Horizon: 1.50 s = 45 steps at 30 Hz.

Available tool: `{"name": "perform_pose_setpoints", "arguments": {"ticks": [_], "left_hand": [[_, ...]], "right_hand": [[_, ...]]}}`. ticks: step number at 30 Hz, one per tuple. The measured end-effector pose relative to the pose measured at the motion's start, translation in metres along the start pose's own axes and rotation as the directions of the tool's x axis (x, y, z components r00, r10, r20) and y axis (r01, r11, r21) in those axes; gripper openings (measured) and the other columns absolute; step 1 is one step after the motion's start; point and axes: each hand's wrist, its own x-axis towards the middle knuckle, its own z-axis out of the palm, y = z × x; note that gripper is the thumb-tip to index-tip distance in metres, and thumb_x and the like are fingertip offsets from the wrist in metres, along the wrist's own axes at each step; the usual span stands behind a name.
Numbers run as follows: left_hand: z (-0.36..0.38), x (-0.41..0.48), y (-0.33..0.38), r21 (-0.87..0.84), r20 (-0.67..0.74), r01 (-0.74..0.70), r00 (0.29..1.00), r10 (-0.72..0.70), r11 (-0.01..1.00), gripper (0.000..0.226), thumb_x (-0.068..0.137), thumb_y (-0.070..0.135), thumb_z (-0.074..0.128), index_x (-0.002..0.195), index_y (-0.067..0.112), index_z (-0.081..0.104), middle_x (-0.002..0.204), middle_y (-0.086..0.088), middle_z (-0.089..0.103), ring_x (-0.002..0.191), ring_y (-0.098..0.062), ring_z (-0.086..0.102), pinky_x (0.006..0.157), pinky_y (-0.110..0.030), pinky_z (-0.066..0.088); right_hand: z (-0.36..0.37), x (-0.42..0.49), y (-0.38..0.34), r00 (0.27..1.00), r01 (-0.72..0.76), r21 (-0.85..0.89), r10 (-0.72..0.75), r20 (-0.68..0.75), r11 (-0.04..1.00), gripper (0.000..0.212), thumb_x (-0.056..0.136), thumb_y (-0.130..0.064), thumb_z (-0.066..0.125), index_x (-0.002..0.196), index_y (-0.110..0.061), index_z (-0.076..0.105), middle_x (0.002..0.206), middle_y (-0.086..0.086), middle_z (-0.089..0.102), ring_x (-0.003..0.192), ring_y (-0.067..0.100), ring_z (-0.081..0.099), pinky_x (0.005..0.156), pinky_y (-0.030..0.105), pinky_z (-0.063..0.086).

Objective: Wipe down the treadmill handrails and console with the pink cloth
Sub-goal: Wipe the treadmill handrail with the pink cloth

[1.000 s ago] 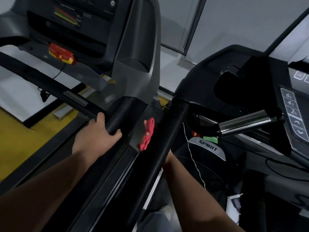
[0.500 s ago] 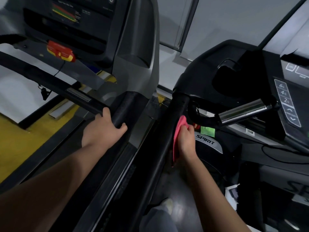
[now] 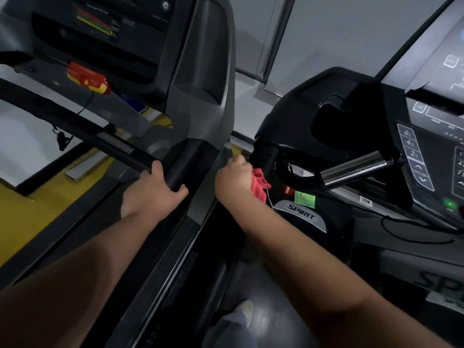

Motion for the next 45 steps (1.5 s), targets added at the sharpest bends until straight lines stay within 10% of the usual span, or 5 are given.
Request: {"name": "perform_pose_setpoints", "arguments": {"ticks": [5, 12, 19, 32, 45], "left_hand": [[-0.001, 0.000, 0.000, -0.016, -0.007, -0.003, 1.000, 0.002, 1.000, 0.054, 0.085, 0.056, 0.052, 0.117, 0.016, 0.034, 0.094, -0.009, 0.048, 0.068, -0.024, 0.050, 0.048, -0.029, 0.035], [-0.002, -0.001, 0.000, -0.036, 0.004, 0.000, 1.000, 0.000, 0.999, 0.054, 0.084, 0.057, 0.051, 0.116, 0.017, 0.034, 0.096, -0.009, 0.047, 0.070, -0.024, 0.052, 0.050, -0.030, 0.037], [-0.001, -0.001, 0.000, -0.014, -0.004, -0.007, 1.000, 0.007, 1.000, 0.054, 0.086, 0.056, 0.048, 0.117, 0.015, 0.034, 0.097, -0.010, 0.049, 0.072, -0.026, 0.053, 0.052, -0.031, 0.039], [0.000, -0.001, 0.000, 0.002, -0.004, -0.014, 1.000, 0.014, 1.000, 0.058, 0.088, 0.055, 0.047, 0.124, 0.013, 0.033, 0.104, -0.013, 0.051, 0.072, -0.024, 0.048, 0.049, -0.030, 0.033], [0.000, -0.002, 0.001, 0.004, -0.009, -0.008, 1.000, 0.008, 1.000, 0.054, 0.088, 0.054, 0.048, 0.118, 0.011, 0.034, 0.099, -0.013, 0.051, 0.071, -0.025, 0.047, 0.052, -0.031, 0.035]], "right_hand": [[0.002, 0.021, -0.022, 0.979, 0.110, -0.198, -0.072, 0.190, 0.974, 0.044, 0.098, -0.030, 0.040, 0.137, -0.009, 0.043, 0.136, 0.014, 0.045, 0.125, 0.031, 0.039, 0.101, 0.038, 0.035], [0.015, -0.024, 0.009, 0.929, 0.318, 0.194, -0.264, -0.260, 0.928, 0.034, 0.090, -0.039, 0.044, 0.104, -0.016, 0.065, 0.108, 0.004, 0.061, 0.105, 0.025, 0.046, 0.080, 0.035, 0.033], [0.054, -0.042, 0.048, 0.862, 0.148, 0.830, 0.341, -0.375, 0.537, 0.025, 0.084, -0.016, 0.051, 0.103, -0.003, 0.061, 0.112, 0.010, 0.048, 0.106, 0.027, 0.044, 0.091, 0.038, 0.041], [0.061, -0.043, 0.030, 0.800, 0.039, 0.994, 0.593, -0.092, 0.101, 0.022, 0.089, -0.007, 0.043, 0.108, -0.004, 0.054, 0.126, 0.006, 0.040, 0.114, 0.019, 0.040, 0.100, 0.031, 0.035], [0.058, -0.059, 0.028, 0.855, -0.004, 0.926, 0.482, -0.193, 0.377, 0.044, 0.094, -0.027, 0.045, 0.133, -0.006, 0.046, 0.128, 0.012, 0.039, 0.114, 0.029, 0.043, 0.096, 0.042, 0.041]]}}
